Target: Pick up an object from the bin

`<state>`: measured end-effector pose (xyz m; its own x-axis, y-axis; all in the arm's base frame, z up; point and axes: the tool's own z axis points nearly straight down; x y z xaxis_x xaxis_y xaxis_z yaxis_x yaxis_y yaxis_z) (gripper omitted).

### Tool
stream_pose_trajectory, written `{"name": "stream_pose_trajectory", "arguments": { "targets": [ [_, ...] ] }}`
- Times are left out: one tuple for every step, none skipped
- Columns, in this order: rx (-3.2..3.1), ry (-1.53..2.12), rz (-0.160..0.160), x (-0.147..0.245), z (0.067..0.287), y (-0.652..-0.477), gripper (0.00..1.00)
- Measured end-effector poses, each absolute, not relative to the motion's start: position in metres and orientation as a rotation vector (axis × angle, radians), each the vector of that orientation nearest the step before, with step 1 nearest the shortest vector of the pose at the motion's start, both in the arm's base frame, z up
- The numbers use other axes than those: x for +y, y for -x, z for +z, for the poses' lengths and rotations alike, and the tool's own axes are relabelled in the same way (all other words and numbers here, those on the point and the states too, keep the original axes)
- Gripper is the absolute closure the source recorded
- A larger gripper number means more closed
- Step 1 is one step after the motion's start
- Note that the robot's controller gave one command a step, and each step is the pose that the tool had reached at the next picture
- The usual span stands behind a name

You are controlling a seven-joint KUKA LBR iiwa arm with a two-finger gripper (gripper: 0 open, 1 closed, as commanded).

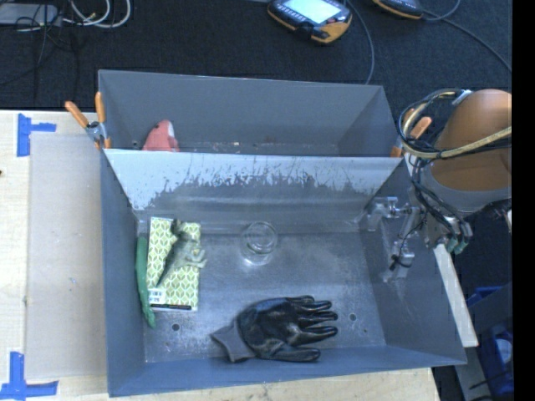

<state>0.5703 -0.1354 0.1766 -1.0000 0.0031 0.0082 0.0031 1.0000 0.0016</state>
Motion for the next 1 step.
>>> {"name": "stream_pose_trajectory", "arguments": {
  "targets": [
    [-3.136, 0.003, -0.002, -0.1351, 0.1794, -0.5707, 0.00]
  ]
}}
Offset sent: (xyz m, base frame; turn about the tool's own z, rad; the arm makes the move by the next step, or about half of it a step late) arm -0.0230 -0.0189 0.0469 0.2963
